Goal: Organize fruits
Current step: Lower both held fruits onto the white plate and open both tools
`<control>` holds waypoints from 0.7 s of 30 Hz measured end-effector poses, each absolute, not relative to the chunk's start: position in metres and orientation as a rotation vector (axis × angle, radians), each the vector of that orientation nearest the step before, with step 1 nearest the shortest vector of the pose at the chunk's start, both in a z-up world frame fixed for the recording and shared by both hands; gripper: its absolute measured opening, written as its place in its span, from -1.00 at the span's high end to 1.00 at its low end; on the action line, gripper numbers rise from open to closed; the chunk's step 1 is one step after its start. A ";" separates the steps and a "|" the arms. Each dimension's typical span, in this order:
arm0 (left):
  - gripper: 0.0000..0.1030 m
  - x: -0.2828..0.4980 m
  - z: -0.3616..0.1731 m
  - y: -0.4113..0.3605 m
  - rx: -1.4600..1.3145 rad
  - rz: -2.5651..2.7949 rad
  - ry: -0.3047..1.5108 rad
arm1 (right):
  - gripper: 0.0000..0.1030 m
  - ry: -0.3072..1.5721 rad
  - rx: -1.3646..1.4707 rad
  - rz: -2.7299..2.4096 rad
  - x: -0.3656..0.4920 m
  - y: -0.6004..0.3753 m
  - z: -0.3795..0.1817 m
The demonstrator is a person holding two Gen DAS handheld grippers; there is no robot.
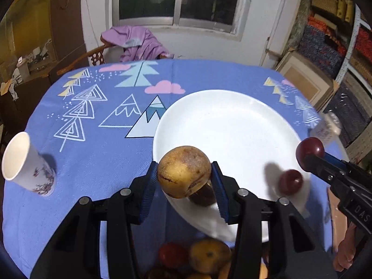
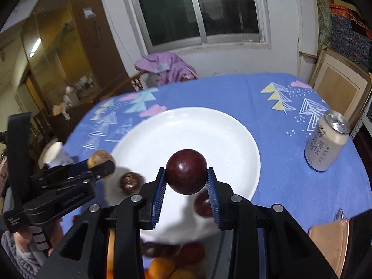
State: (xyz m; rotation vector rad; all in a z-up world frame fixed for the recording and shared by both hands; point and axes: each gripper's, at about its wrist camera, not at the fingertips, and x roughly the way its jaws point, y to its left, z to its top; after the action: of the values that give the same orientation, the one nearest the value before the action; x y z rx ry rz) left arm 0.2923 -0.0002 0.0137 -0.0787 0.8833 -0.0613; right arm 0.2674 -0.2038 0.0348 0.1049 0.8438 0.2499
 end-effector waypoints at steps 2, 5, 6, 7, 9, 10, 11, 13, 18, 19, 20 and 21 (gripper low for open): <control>0.12 0.307 0.003 0.001 -0.095 -0.060 0.914 | 0.31 0.887 0.101 0.238 0.280 -0.203 0.022; 0.11 0.314 0.001 -0.004 -0.049 -0.052 0.894 | 0.30 0.915 0.103 0.229 0.288 -0.205 0.008; 0.06 0.316 0.000 -0.005 -0.047 -0.061 0.892 | 0.26 0.920 0.104 0.226 0.290 -0.206 0.005; -0.10 0.318 0.000 -0.007 -0.049 -0.073 0.895 | 0.26 0.919 0.114 0.222 0.291 -0.208 0.004; -0.14 0.317 0.002 -0.009 -0.038 -0.061 0.877 | 0.26 0.911 0.158 0.233 0.289 -0.214 0.002; -0.14 0.315 0.004 -0.010 -0.023 -0.055 0.861 | 0.26 0.920 0.169 0.236 0.288 -0.216 0.001; -0.14 0.311 0.007 -0.010 -0.017 -0.051 0.851 | 0.26 0.921 0.172 0.233 0.287 -0.216 0.003; -0.14 0.301 0.014 -0.006 -0.039 -0.048 0.838 | 0.26 0.890 0.182 0.231 0.278 -0.219 0.011; -0.29 0.260 0.029 0.020 -0.068 -0.017 0.814 | 0.15 0.841 0.187 0.248 0.253 -0.224 0.037; -0.30 0.247 0.029 0.028 -0.081 -0.003 0.809 | 0.15 0.828 0.186 0.248 0.246 -0.224 0.042; -0.30 0.236 0.029 0.035 -0.094 0.007 0.809 | 0.15 0.816 0.189 0.254 0.235 -0.225 0.047; -0.30 0.227 0.028 0.041 -0.106 0.010 0.811 | 0.15 0.811 0.197 0.261 0.226 -0.227 0.049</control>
State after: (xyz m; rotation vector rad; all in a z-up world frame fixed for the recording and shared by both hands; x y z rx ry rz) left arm 0.2271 0.0414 0.0277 -0.1059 0.8114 0.0105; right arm 0.2264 -0.2270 0.0494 0.1969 0.8112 0.2614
